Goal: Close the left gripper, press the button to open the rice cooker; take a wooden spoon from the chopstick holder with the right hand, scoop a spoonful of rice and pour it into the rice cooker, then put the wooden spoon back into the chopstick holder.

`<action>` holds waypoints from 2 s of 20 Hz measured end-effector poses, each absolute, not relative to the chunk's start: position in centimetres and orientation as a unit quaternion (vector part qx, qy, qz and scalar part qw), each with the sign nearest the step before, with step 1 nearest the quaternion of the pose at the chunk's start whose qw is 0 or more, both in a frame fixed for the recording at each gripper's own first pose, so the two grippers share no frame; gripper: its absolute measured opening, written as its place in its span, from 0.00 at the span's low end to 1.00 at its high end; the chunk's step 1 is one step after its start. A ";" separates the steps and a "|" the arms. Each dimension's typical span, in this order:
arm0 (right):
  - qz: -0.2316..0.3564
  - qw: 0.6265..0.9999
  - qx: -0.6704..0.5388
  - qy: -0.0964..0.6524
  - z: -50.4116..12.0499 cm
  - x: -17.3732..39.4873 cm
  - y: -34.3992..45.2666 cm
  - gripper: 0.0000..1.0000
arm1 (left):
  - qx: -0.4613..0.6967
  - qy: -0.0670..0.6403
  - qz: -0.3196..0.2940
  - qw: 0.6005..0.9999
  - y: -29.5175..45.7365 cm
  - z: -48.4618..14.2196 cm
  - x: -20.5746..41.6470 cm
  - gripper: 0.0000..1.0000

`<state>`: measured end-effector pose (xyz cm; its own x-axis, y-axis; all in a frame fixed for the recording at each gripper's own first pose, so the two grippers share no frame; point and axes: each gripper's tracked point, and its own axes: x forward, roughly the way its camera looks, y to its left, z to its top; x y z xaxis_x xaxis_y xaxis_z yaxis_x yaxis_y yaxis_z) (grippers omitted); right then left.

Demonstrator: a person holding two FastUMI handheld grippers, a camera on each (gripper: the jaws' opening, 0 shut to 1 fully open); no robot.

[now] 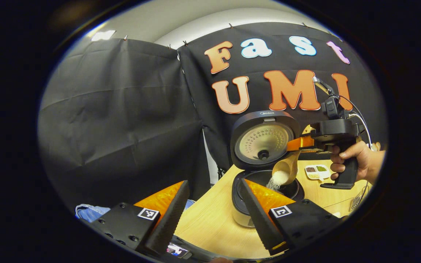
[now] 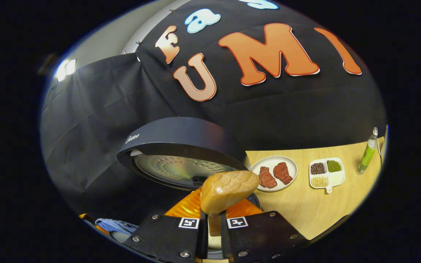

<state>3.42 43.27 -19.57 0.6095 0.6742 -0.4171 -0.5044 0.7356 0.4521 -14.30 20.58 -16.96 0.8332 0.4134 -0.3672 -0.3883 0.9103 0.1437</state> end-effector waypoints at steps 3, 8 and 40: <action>0.335 0.897 0.119 0.264 -18.9 3.4 43.7 0.12 | 0.021 0.204 0.214 0.955 21.1 -17.3 -14.8 0.95; 0.348 0.905 0.079 0.233 -18.4 2.8 44.8 0.12 | 0.018 0.204 0.219 0.954 21.7 -17.5 -15.0 0.95; 0.364 0.905 0.134 0.175 -12.9 2.5 39.0 0.12 | 0.014 0.236 0.202 0.950 18.7 -19.2 -14.9 0.95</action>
<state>2.48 38.95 -12.88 0.6729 0.7065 -0.2193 -0.6124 0.6982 0.3708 -14.93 18.68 -19.21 0.8069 0.3904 -0.4433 -0.3776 0.9180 0.1212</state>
